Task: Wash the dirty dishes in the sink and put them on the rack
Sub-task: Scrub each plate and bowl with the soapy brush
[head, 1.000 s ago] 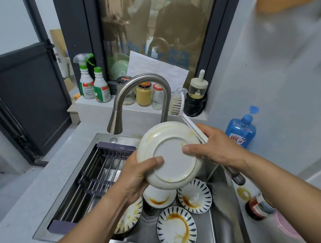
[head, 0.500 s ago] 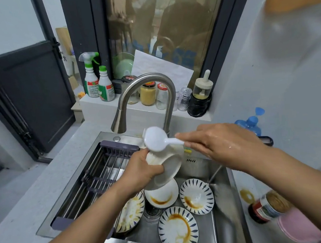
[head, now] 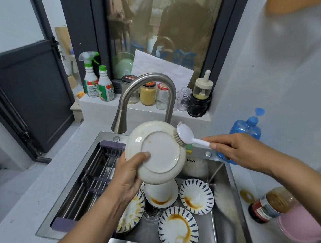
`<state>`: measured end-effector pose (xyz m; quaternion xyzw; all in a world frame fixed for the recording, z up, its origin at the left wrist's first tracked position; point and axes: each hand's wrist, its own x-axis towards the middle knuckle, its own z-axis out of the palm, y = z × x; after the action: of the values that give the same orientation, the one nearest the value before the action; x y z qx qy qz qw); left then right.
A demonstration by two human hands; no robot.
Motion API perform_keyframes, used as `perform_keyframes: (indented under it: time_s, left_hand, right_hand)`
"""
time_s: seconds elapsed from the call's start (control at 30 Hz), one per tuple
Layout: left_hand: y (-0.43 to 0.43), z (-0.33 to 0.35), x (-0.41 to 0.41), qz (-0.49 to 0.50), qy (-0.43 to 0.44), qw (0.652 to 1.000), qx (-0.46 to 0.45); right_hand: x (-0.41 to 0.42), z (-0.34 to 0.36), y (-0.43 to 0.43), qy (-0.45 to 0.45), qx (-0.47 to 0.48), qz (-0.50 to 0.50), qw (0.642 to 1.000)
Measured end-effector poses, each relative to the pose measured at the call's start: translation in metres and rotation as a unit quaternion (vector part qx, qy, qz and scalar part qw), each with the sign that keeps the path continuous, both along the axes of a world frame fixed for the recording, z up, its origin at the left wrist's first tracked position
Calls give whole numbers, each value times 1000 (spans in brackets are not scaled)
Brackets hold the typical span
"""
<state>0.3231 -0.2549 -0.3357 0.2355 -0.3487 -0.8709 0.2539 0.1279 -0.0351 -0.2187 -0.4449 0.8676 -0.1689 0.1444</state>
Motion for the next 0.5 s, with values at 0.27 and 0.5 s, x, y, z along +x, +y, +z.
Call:
perform_keyframes:
  time_s: [0.27,0.5]
  left_hand:
    - [12,7,-8,-3,60,976,210]
    - [18,-7,-10,26,35,963,266]
  right_hand:
    - [6,-15,12,3,1,0,1000]
    - [46,-32,21,88,67,83,990]
